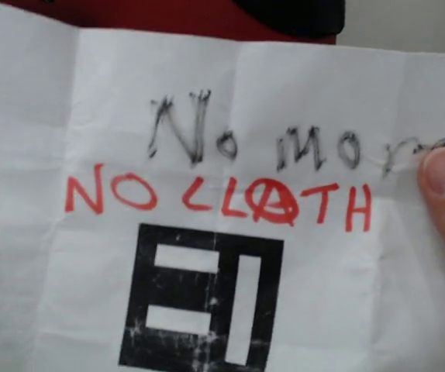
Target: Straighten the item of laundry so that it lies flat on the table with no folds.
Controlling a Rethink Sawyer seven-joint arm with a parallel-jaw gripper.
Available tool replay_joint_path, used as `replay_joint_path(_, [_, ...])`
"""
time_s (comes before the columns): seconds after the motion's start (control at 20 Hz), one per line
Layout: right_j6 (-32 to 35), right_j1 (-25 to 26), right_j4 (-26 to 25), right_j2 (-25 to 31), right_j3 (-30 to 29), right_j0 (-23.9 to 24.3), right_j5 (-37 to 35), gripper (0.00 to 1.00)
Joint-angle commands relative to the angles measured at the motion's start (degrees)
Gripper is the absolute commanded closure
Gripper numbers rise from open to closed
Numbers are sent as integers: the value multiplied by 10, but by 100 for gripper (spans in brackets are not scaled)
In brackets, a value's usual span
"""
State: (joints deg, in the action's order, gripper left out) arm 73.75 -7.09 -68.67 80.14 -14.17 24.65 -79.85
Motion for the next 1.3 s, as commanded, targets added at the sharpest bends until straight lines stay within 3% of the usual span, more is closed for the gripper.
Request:
replay_joint_path(0.05, [-71,0,8,-43,-55,-10,-65,0])
replay_joint_path(1.3, [-50,-5,59,-96,-73,-10,-55,0])
